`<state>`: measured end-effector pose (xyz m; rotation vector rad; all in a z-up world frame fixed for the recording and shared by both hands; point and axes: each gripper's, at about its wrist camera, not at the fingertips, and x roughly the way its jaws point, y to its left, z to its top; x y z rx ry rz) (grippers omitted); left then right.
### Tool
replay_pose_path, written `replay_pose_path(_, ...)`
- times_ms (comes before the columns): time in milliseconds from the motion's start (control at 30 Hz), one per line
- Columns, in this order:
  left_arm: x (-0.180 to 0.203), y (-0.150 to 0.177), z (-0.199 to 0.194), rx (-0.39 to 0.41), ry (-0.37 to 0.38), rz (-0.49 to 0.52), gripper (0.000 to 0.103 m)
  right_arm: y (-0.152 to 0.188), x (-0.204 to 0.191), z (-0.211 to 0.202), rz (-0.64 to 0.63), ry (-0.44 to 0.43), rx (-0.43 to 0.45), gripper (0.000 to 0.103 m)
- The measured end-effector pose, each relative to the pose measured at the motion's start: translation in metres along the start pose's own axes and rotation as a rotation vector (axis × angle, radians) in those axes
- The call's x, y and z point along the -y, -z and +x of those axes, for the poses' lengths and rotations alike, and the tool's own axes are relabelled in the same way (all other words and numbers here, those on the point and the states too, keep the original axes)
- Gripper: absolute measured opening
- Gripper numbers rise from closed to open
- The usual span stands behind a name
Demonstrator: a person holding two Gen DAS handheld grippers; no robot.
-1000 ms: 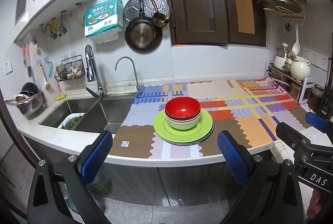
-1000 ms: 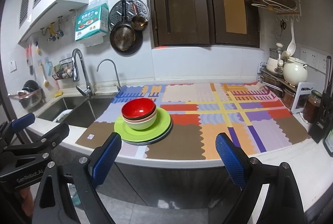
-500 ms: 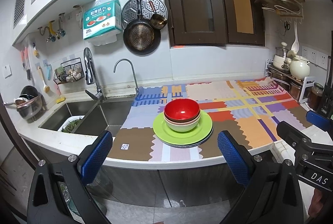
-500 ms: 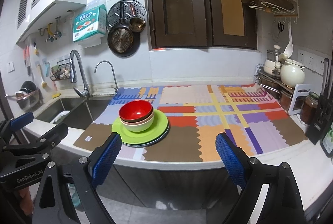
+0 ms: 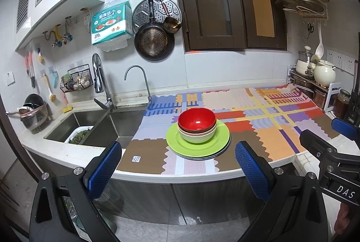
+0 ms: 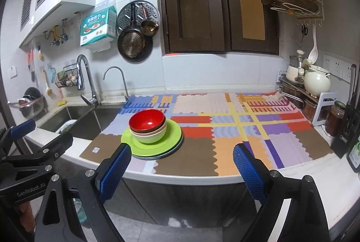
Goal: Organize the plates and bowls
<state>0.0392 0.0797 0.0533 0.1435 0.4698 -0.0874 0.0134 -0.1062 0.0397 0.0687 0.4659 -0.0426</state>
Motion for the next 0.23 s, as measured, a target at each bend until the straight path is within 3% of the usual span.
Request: replay_pose_path(233, 0.0011, 0.0030, -0.0029, -0.004, -0.005, -0.015, 0.103, 0.0008, -0.0002, -0.0025, -0.006, 0.000, 0.001, 0.093)
